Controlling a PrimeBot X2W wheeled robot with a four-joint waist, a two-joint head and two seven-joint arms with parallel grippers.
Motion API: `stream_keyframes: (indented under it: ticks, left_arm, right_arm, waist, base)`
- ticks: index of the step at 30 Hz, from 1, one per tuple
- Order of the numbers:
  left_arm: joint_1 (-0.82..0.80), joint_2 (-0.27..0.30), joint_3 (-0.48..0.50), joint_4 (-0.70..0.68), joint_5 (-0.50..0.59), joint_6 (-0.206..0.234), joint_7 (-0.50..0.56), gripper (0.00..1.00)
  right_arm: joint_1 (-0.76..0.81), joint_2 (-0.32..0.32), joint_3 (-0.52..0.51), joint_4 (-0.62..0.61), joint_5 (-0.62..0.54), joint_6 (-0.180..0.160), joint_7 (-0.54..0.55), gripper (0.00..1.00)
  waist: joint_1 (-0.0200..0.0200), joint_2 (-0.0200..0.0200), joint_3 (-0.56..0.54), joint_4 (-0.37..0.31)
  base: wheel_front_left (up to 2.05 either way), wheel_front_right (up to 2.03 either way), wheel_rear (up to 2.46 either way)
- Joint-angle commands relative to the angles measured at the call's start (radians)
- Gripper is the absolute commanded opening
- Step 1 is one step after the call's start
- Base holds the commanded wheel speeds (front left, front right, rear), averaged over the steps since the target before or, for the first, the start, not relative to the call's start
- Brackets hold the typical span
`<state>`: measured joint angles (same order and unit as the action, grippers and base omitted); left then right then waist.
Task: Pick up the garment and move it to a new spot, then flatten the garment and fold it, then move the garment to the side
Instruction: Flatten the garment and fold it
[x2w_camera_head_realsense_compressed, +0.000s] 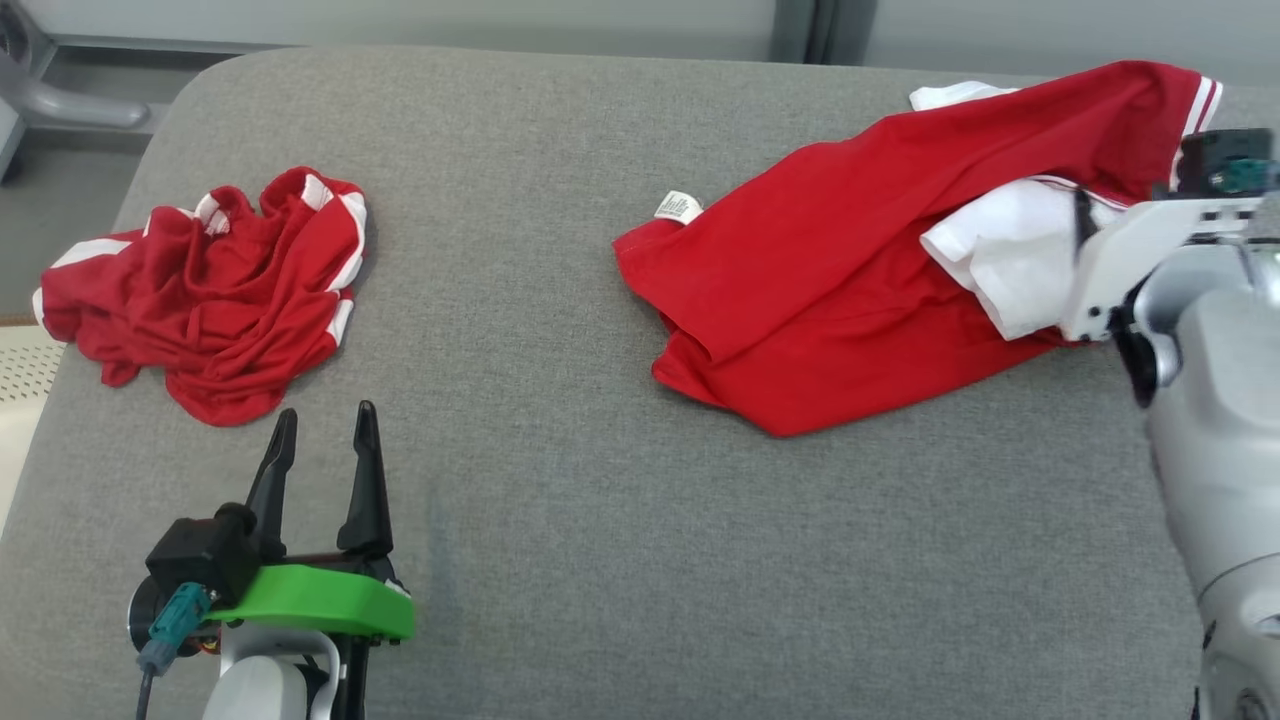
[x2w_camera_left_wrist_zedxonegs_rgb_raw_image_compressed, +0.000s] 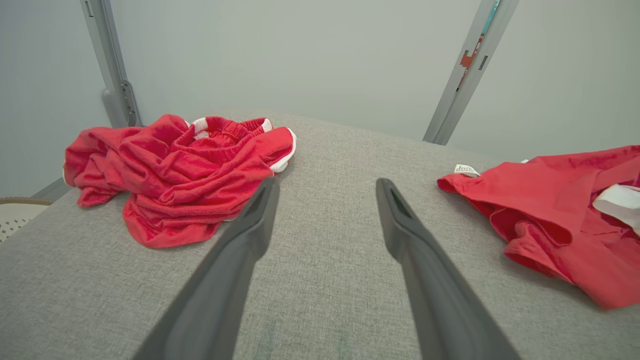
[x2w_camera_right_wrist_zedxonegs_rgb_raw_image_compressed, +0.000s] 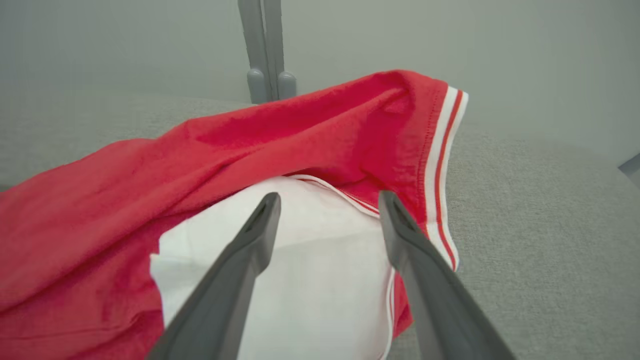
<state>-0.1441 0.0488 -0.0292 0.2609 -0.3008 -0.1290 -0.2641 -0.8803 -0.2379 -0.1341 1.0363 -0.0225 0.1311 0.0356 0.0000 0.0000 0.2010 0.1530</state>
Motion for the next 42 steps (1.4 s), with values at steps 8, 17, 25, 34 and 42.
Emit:
stream_keyframes:
  ticks: [8, 17, 25, 34, 42]
  left_arm:
    - [0.007, 0.004, -0.018, -0.008, 0.006, -0.001, 0.0, 1.0]
    - [0.011, 0.003, -0.019, -0.006, -0.003, -0.001, 0.0, 1.0]
    - [-0.001, 0.003, -0.024, -0.006, -0.014, -0.001, 0.0, 1.0]
    - [-0.021, 0.003, -0.035, -0.009, -0.019, -0.001, 0.0, 1.0]
    - [-0.025, 0.003, -0.034, 0.0, -0.026, -0.001, 0.0, 1.0]
  right_arm:
    - [0.07, 0.041, 0.241, -0.108, 0.074, -0.001, 0.076, 1.0]
    - [0.102, -0.013, 0.377, -0.188, 0.083, -0.001, 0.206, 1.0]
    - [0.125, -0.06, 0.432, -0.241, 0.076, -0.001, 0.285, 1.0]
    - [0.088, -0.105, 0.531, -0.261, 0.092, -0.001, 0.294, 1.0]
    - [0.048, -0.168, 0.666, -0.279, 0.148, -0.001, 0.297, 1.0]
  waist:
    - [0.0, 0.0, -0.023, -0.024]
    - [0.0, 0.0, -0.014, 0.005]
    - [0.0, 0.0, 0.0, 0.015]
    - [0.0, 0.0, 0.025, 0.027]
    - [0.0, 0.0, 0.028, 0.049]
  base:
    - [0.0, 0.0, 0.0]
    - [0.0, 0.0, 0.0]
    - [0.0, 0.0, 0.0]
    - [0.0, 0.0, 0.0]
    - [0.0, 0.0, 0.0]
